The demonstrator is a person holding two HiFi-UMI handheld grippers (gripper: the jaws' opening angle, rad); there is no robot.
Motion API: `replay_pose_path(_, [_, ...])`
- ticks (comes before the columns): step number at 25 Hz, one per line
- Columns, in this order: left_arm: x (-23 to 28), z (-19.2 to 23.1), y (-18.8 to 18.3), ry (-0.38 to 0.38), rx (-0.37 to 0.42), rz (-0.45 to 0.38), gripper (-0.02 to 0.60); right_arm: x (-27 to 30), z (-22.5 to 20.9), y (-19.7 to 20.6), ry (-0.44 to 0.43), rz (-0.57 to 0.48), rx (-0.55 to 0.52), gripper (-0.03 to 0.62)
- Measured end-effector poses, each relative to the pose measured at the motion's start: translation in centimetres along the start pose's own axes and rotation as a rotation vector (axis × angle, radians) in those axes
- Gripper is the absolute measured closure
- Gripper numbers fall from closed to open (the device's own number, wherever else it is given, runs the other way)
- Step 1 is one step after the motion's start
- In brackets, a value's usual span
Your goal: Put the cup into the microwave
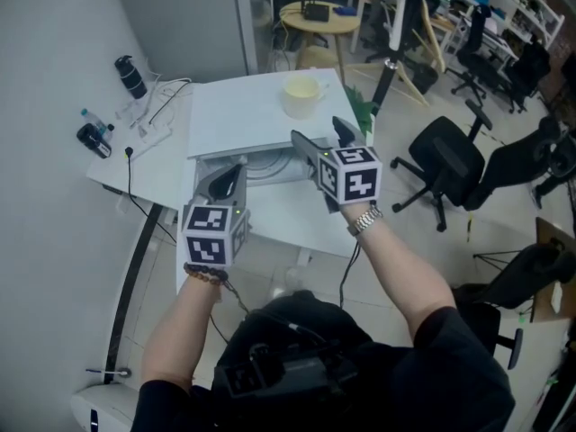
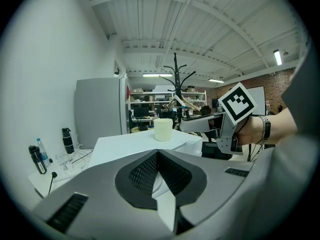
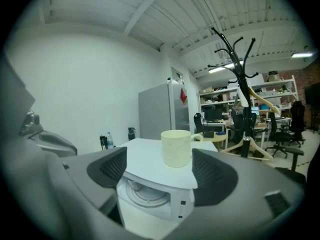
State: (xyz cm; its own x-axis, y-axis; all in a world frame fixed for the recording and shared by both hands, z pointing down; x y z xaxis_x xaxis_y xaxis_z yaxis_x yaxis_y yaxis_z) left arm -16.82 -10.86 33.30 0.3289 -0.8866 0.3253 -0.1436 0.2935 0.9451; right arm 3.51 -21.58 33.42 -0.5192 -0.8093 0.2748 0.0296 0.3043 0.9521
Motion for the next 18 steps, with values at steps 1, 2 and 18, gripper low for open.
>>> replay_pose_path(1, [0.5,0.2,-0.1,-0.001,-0.002,0.003,0.581,0.6,-0.3,0.0,0.000,0.004,0.003,0.160])
replay_pose_path(2, [1.0,0.3,-0.1,-0.002,-0.004,0.006,0.581,1.2,-0.6,-0.1,-0.002,0.008,0.006,0.157])
replay_pose_path(18, [7.1,3.2,-0.4,-0.028,-0.020,0.050,0.581,9.0,-4.0,-0.8,-0.028,0.047,0.029,0.134])
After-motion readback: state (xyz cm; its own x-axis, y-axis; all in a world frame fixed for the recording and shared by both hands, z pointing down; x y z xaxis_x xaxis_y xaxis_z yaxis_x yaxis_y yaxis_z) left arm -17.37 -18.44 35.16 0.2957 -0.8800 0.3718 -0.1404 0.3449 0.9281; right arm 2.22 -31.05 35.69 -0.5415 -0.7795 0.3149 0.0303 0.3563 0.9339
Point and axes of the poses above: the fingertips, and each gripper's own axes: x forward along the fingers, z to its left, y out of its underside, the point moved 8 cm from there along -x, backward along the fingers, and after that the axes turned 3 degrees about x, right-handed, at the moved point
